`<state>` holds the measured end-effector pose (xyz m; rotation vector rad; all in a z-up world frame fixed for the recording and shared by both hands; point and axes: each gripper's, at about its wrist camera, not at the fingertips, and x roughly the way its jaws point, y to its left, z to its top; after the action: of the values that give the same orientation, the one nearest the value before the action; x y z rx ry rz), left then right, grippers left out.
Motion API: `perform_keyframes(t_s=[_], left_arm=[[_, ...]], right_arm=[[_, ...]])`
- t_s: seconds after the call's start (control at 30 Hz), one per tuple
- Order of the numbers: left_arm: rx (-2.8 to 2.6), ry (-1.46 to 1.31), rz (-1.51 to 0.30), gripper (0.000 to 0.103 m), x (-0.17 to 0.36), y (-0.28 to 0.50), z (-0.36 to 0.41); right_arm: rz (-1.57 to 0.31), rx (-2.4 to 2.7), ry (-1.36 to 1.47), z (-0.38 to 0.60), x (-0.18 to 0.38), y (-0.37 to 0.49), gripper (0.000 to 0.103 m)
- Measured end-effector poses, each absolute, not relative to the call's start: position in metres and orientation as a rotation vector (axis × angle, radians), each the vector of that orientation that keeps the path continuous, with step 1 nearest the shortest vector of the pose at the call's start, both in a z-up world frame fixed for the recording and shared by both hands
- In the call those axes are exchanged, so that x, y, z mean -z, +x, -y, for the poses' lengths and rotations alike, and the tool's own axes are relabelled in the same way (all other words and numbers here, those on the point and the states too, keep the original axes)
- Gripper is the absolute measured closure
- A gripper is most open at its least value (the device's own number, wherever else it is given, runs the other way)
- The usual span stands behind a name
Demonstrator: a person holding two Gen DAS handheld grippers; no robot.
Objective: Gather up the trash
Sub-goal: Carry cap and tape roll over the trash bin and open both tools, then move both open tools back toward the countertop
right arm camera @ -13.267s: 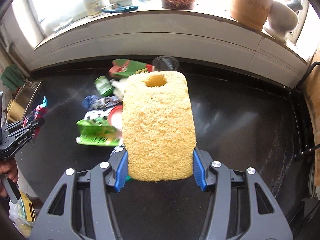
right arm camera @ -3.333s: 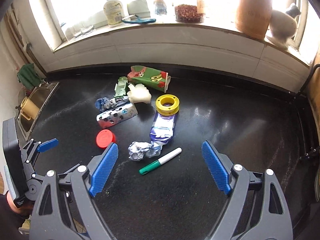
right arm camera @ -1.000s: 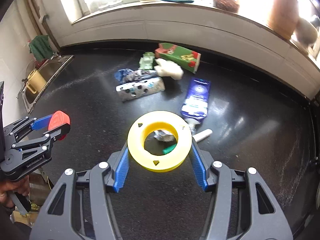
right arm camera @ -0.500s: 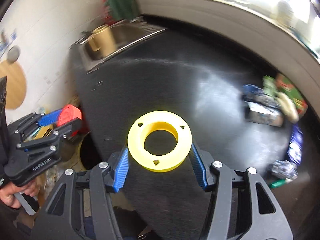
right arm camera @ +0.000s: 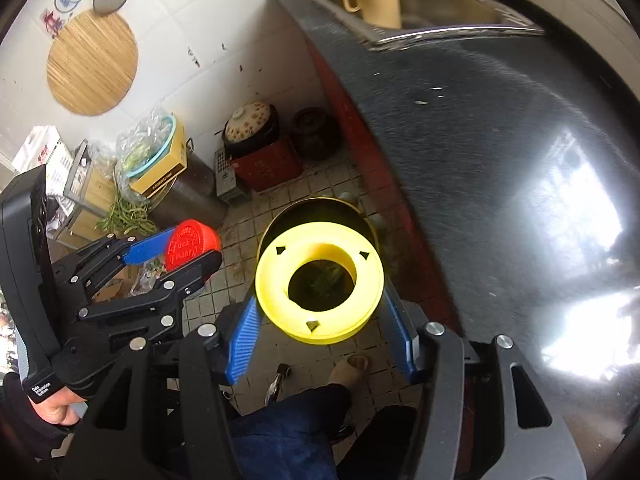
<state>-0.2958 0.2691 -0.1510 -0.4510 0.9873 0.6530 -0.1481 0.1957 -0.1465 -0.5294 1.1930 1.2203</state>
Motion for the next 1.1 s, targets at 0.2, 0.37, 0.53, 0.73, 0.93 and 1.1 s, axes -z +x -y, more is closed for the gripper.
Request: perform_keyframes(t_s=[0.2, 0.37, 0.53, 0.73, 0.93, 1.1], left_arm=[[-0.652, -0.498, -0.998, 0.055, 0.177, -0.301, -0.294], [-0.641, -0.508, -1.011, 0.055, 0.189, -0.298, -0.305], [-0.616, -0.494, -1.018, 0.055, 0.194, -0.295, -0.310], [-0.596, -0.502, -1.018, 0.044, 0.200, -0.294, -0.315], [-0.619, -0.485, -1.011, 0.033, 0.199, -0.295, -0.319], [-0.646, -0.468, -0.999, 0.020, 0.190, -0.293, -0.317]], right_arm=[[-1.221, -1.209, -0.566, -0.234, 0.165, -0.154, 0.048], [-1.237, -1.193, -0.580, -0.251, 0.171, -0.153, 0.048], [-1.226, -1.189, -0.582, -0.260, 0.166, -0.153, 0.048], [-1.233, -1.197, -0.590, -0.271, 0.165, -0.150, 0.046], [-1.246, -1.209, -0.584, -0.274, 0.165, -0.146, 0.037], [-1.215, -1.212, -0.562, -0.261, 0.149, -0.139, 0.029]])
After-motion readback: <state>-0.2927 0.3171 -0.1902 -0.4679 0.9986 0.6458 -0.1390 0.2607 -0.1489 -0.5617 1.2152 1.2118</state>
